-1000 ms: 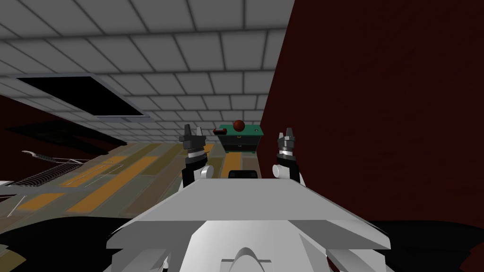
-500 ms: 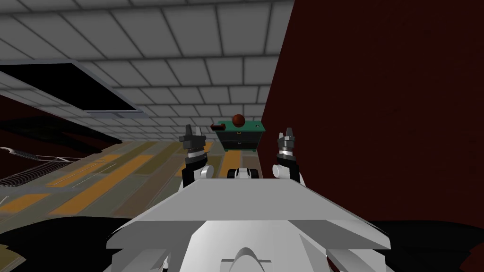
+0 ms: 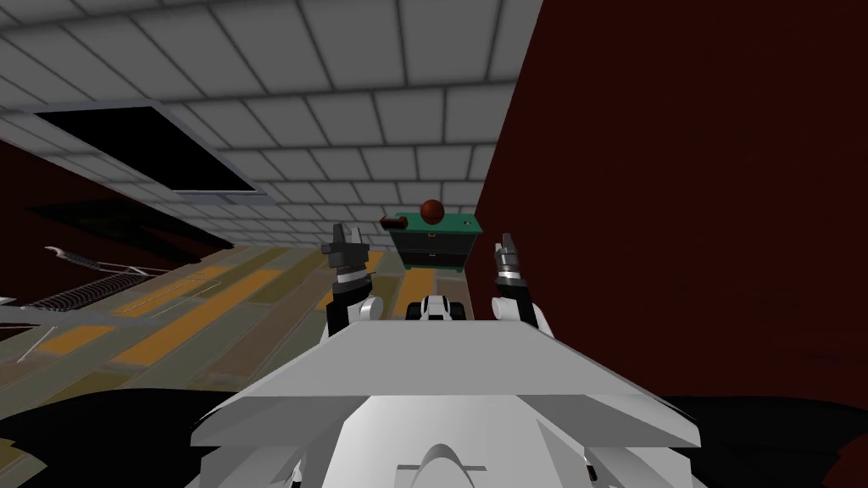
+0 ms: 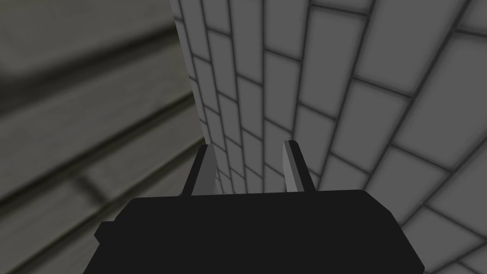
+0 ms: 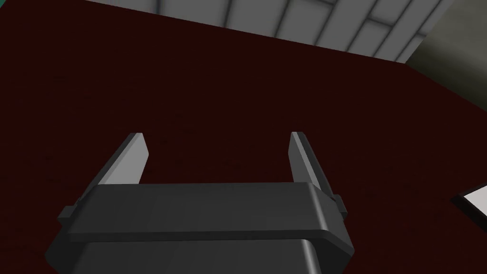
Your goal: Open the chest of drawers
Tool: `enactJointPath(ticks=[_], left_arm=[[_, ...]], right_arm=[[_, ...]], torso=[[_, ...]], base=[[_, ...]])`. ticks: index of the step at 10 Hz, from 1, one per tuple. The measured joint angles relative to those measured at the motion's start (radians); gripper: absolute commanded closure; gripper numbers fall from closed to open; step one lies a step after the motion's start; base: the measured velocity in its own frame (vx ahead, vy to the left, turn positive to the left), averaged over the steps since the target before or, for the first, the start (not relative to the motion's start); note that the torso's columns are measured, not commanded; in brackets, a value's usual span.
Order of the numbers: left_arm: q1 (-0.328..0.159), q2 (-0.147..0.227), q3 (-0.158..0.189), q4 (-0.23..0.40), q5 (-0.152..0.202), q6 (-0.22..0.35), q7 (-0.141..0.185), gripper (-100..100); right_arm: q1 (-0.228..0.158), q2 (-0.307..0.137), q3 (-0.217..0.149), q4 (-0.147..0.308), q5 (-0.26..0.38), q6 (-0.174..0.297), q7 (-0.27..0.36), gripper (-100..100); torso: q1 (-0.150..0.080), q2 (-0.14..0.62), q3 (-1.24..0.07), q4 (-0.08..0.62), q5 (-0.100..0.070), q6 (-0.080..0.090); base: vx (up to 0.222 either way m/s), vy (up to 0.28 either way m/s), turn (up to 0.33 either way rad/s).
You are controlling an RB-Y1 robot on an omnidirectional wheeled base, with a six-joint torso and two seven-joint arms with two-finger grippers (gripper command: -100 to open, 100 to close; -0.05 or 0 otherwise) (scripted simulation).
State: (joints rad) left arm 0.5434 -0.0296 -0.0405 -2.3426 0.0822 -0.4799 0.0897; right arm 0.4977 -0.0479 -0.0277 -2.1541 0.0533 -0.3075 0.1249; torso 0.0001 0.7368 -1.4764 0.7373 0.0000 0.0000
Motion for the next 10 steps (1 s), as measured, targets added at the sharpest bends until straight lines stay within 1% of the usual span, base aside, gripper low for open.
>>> enactJointPath(ticks=[1, 2, 3, 4, 5, 6, 7, 8, 9, 10], left_arm=[[0.000, 0.000, 0.000, 0.000, 0.000, 0.000, 0.000, 0], [0.000, 0.000, 0.000, 0.000, 0.000, 0.000, 0.000, 0], [0.000, 0.000, 0.000, 0.000, 0.000, 0.000, 0.000, 0], [0.000, 0.000, 0.000, 0.000, 0.000, 0.000, 0.000, 0], [0.000, 0.000, 0.000, 0.000, 0.000, 0.000, 0.000, 0], [0.000, 0.000, 0.000, 0.000, 0.000, 0.000, 0.000, 0], [0.000, 0.000, 0.000, 0.000, 0.000, 0.000, 0.000, 0], [0.000, 0.000, 0.000, 0.000, 0.000, 0.000, 0.000, 0], [0.000, 0.000, 0.000, 0.000, 0.000, 0.000, 0.000, 0], [0.000, 0.000, 0.000, 0.000, 0.000, 0.000, 0.000, 0]], right_arm=[[0.001, -0.026, -0.006, 0.022, 0.030, 0.022, 0.006, -100], [0.007, -0.039, -0.008, 0.021, 0.053, 0.043, 0.007, -100], [0.003, -0.062, -0.020, 0.043, 0.077, 0.064, 0.006, -100], [0.011, -0.066, -0.018, 0.045, 0.100, 0.078, 0.010, -100], [0.011, -0.076, -0.020, 0.069, 0.129, 0.095, 0.017, -100], [0.006, -0.080, -0.021, 0.080, 0.155, 0.113, 0.022, -100], [-0.002, -0.095, -0.029, 0.106, 0.183, 0.139, 0.025, -100], [-0.003, -0.095, -0.029, 0.120, 0.212, 0.156, 0.031, -100], [-0.008, -0.098, -0.032, 0.149, 0.245, 0.177, 0.040, -100], [-0.011, -0.109, -0.038, 0.162, 0.272, 0.197, 0.041, -100]], torso=[[0.000, 0.001, 0.000, 0.000, 0.000, 0.000], [0.000, 0.002, 0.001, 0.001, 0.000, 0.000], [0.000, 0.002, 0.001, 0.001, 0.000, 0.000], [0.000, 0.002, 0.001, 0.001, 0.000, 0.000], [0.000, 0.001, 0.000, 0.001, 0.000, 0.000], [0.000, 0.001, 0.000, 0.001, 0.000, 0.001], [0.000, 0.001, 0.000, 0.001, 0.000, 0.000], [0.000, 0.001, 0.000, 0.001, 0.000, 0.000], [0.000, 0.001, 0.000, 0.001, 0.000, 0.000], [0.000, 0.001, 0.000, 0.001, 0.000, 0.000]], base=[[0.025, 0.000, 0.064], [0.023, 0.005, 0.098], [0.019, 0.005, 0.097], [0.022, 0.004, 0.211], [0.020, 0.002, 0.065], [0.027, 0.009, 0.159], [0.025, 0.005, 0.086], [0.030, 0.004, 0.167], [0.027, 0.001, 0.096], [0.030, 0.002, 0.190]])
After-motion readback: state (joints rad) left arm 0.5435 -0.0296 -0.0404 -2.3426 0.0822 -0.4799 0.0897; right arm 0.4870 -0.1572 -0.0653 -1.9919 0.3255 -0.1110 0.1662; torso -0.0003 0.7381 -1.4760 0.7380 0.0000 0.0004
